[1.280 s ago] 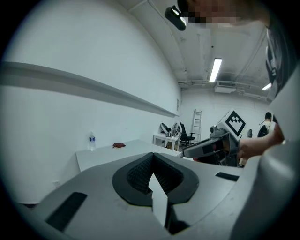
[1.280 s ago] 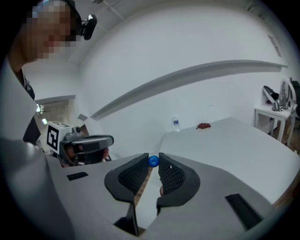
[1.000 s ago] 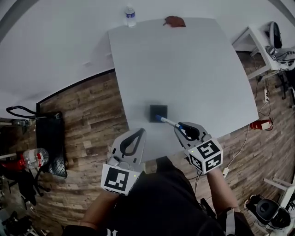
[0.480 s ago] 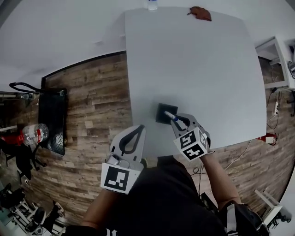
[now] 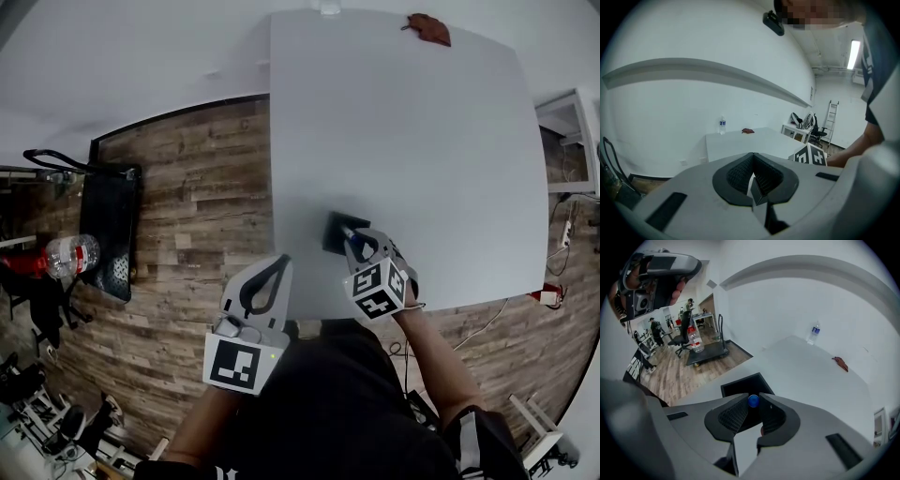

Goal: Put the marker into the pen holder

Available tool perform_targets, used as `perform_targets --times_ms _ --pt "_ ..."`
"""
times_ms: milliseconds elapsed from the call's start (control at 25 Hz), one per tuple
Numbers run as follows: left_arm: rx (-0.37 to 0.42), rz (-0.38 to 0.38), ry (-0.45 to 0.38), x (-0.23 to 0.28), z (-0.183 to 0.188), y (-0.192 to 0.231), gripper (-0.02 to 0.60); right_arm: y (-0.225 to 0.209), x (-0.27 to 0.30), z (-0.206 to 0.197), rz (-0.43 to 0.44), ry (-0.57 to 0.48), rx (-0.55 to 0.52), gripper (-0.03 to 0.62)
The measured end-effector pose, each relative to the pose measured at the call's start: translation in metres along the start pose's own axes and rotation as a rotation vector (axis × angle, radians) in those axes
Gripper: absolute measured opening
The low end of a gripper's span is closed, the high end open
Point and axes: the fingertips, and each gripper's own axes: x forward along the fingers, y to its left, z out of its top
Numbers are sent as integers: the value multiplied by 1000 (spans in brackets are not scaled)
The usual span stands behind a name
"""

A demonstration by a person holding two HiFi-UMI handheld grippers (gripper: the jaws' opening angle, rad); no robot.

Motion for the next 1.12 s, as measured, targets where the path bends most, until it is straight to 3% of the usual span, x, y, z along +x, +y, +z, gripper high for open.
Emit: perform_targets --times_ms 480,800,1120 --pt "15 -48 -17 1 4 0 6 3 -11 -2 1 26 76 75" --pt "48 -96 -57 -8 11 -11 6 3 -42 12 -65 -75 138 74" --pt "81 -172 -105 -30 16 -28 6 25 -90 49 -74 -289 262 37"
